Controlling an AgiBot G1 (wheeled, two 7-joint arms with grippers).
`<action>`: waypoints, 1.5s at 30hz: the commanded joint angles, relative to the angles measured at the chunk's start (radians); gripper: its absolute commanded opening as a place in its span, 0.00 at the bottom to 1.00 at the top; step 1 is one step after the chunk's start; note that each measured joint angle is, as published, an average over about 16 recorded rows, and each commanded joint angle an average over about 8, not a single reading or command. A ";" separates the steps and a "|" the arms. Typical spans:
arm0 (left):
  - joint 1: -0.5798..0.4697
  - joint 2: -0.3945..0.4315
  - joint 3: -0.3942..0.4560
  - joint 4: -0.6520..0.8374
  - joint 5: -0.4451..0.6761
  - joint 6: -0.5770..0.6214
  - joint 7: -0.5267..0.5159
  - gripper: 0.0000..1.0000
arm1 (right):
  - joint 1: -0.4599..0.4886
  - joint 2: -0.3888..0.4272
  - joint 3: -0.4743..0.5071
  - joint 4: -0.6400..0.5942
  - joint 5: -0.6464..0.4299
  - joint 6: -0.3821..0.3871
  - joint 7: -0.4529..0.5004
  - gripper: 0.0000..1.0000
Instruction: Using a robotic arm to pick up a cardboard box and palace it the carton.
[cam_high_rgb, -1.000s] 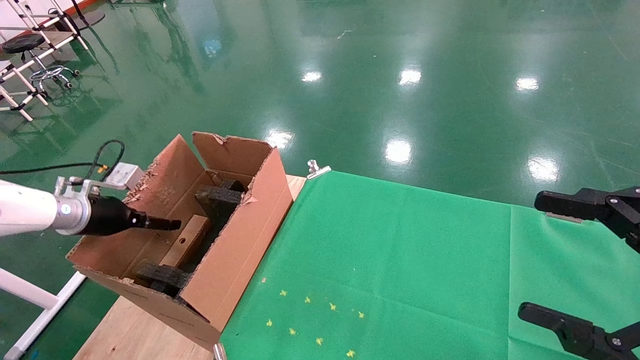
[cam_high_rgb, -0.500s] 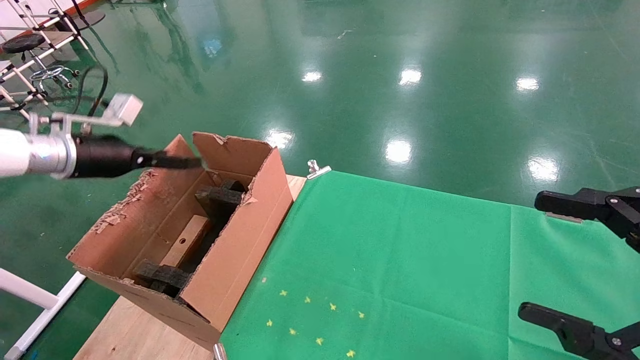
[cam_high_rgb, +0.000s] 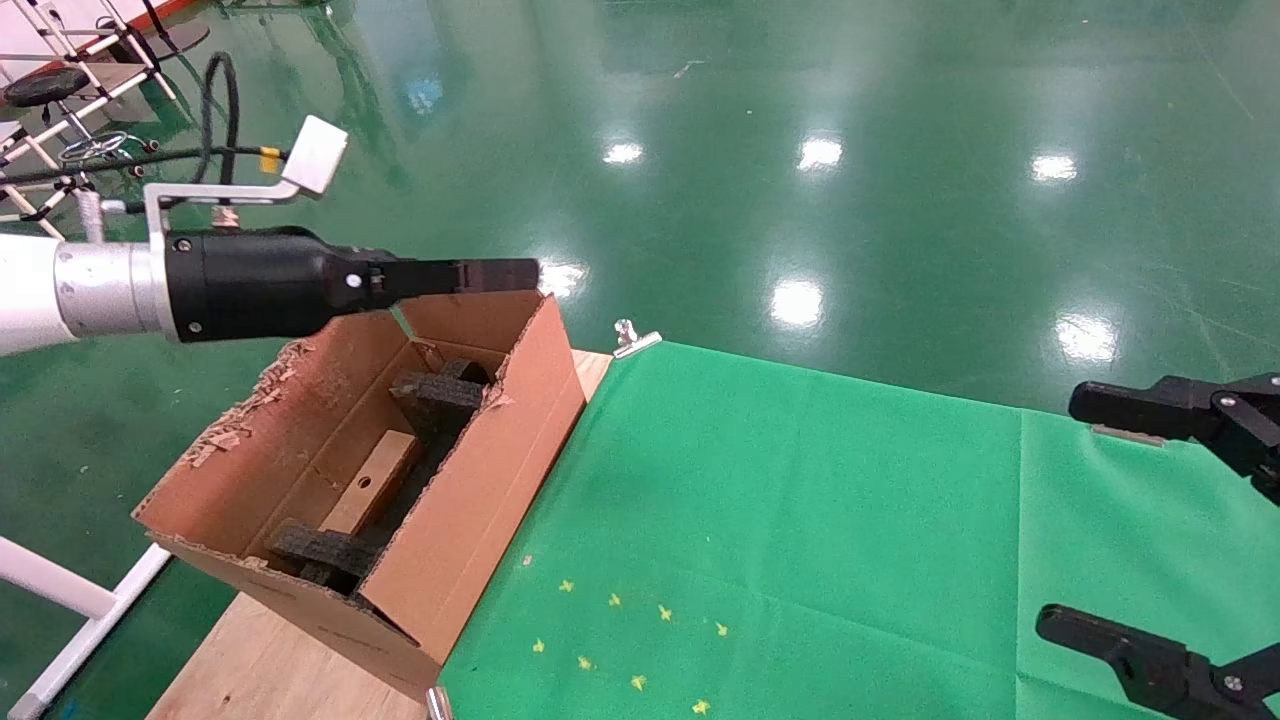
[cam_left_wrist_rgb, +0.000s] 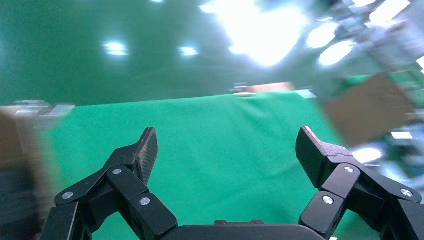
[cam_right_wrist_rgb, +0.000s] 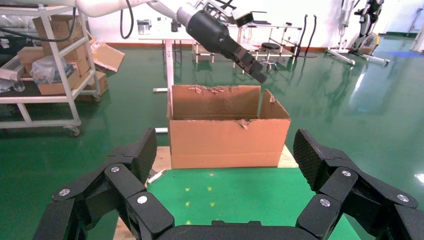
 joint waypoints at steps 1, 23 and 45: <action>0.013 0.005 -0.015 -0.006 -0.037 0.035 -0.018 1.00 | 0.000 0.000 0.000 0.000 0.000 0.000 0.000 1.00; 0.142 -0.003 -0.068 -0.196 -0.140 0.020 0.079 1.00 | 0.000 0.000 0.000 0.000 0.000 0.000 0.000 1.00; 0.360 -0.018 -0.156 -0.528 -0.308 -0.012 0.247 1.00 | 0.000 0.000 0.000 0.000 0.000 0.000 0.000 1.00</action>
